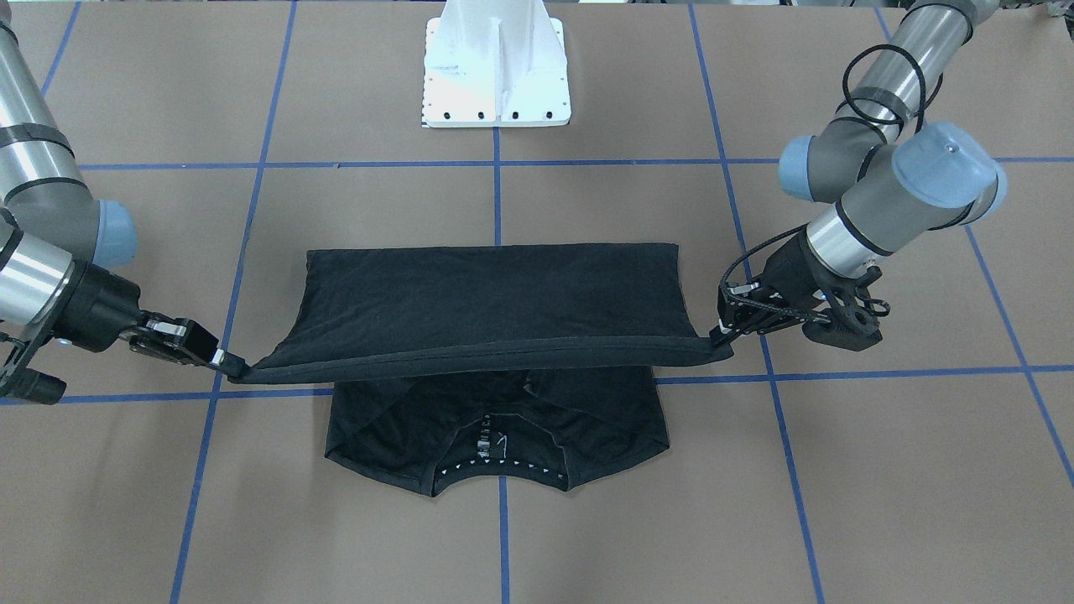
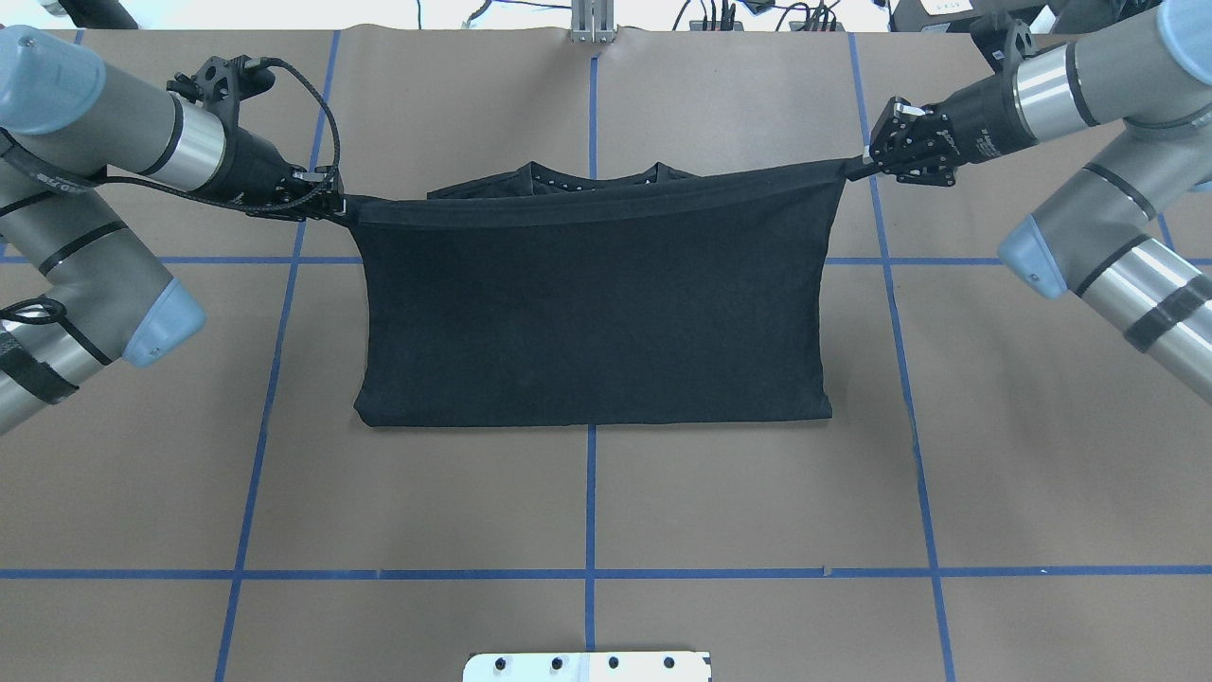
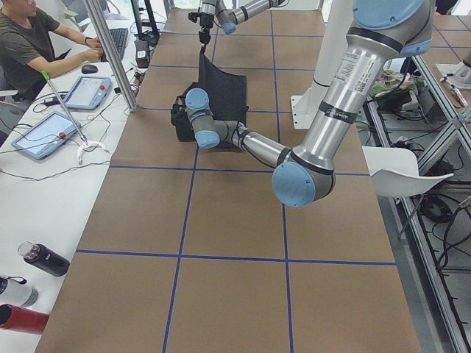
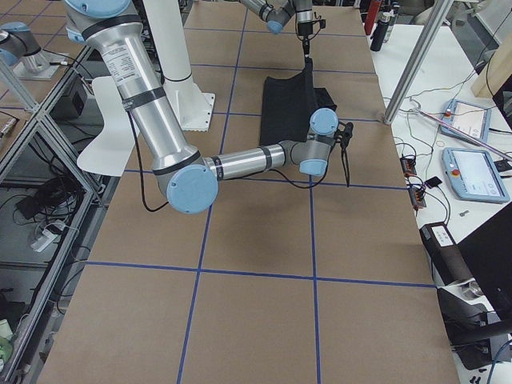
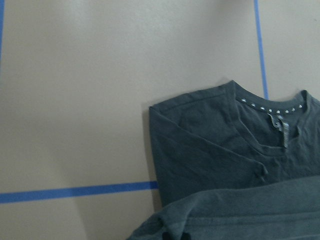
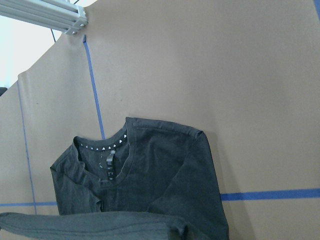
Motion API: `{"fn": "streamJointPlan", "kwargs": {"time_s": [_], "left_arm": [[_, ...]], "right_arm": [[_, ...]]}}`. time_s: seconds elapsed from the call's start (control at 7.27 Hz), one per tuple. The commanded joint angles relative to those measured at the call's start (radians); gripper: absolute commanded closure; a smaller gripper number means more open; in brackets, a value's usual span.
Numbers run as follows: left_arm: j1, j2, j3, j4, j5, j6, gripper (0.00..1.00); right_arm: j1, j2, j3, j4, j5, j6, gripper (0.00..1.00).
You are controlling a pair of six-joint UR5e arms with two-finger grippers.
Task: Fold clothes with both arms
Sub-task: 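Carry the hem with both grippers over toward the collar, then lower the hem onto the collar edge with both grippers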
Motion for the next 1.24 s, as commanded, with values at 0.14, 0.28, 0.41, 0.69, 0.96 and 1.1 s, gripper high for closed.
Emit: {"fn": "streamJointPlan", "kwargs": {"time_s": [0.14, 0.28, 0.41, 0.69, 0.96, 1.1], "left_arm": [[0.003, -0.066, 0.097, -0.008, 0.071, -0.003, 1.0], [0.003, -0.095, 0.14, -0.01, 0.08, -0.003, 1.0], [0.003, -0.103, 0.146, -0.014, 0.091, -0.004, 1.0], [0.005, -0.122, 0.147, -0.014, 0.093, -0.059, 1.0], [0.023, -0.123, 0.16, -0.014, 0.138, -0.069, 1.0], [0.034, -0.123, 0.176, -0.014, 0.177, -0.069, 1.0]], "right_arm": [[-0.009, 0.062, -0.073, -0.05, -0.089, -0.006, 1.0], [-0.015, 0.08, -0.099, -0.058, -0.114, -0.006, 1.0], [-0.027, 0.085, -0.104, -0.06, -0.143, -0.006, 1.0], [-0.064, 0.102, -0.104, -0.061, -0.18, -0.003, 1.0], [-0.07, 0.1, -0.106, -0.061, -0.188, -0.003, 1.0], [-0.07, 0.097, -0.107, -0.06, -0.189, -0.003, 1.0]]}}
